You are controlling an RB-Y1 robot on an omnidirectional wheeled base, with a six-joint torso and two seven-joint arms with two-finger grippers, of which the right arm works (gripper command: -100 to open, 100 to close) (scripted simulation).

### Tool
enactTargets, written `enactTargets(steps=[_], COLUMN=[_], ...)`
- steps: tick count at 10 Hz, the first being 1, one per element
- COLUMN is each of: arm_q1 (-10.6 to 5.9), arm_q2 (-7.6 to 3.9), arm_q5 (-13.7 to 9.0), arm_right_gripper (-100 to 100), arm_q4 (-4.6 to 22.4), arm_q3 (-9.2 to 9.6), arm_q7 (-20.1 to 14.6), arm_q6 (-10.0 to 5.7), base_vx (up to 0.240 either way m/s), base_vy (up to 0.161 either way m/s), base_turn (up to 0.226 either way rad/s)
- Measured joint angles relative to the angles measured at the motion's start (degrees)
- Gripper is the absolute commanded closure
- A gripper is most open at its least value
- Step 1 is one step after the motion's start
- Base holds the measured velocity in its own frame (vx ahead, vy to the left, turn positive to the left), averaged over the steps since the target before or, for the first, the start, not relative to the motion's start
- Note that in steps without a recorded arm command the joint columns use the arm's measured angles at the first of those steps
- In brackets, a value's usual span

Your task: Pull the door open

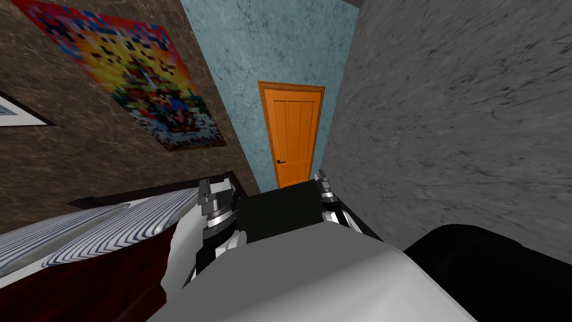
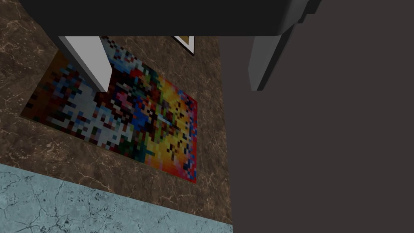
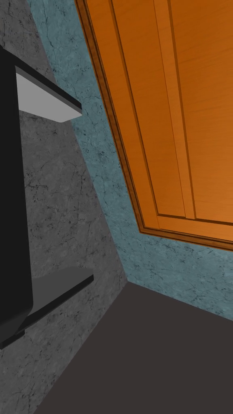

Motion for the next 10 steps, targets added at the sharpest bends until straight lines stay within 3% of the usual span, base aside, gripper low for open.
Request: enactTargets(steps=[10], arm_q1=[-4.31], arm_q2=[-2.50], arm_q5=[-1.02], arm_right_gripper=[-100], arm_q4=[12.78], arm_q3=[-0.14], arm_q7=[-0.83], arm_q6=[-2.64], base_vx=[0.100], base_vy=[0.042], base_turn=[0.038])
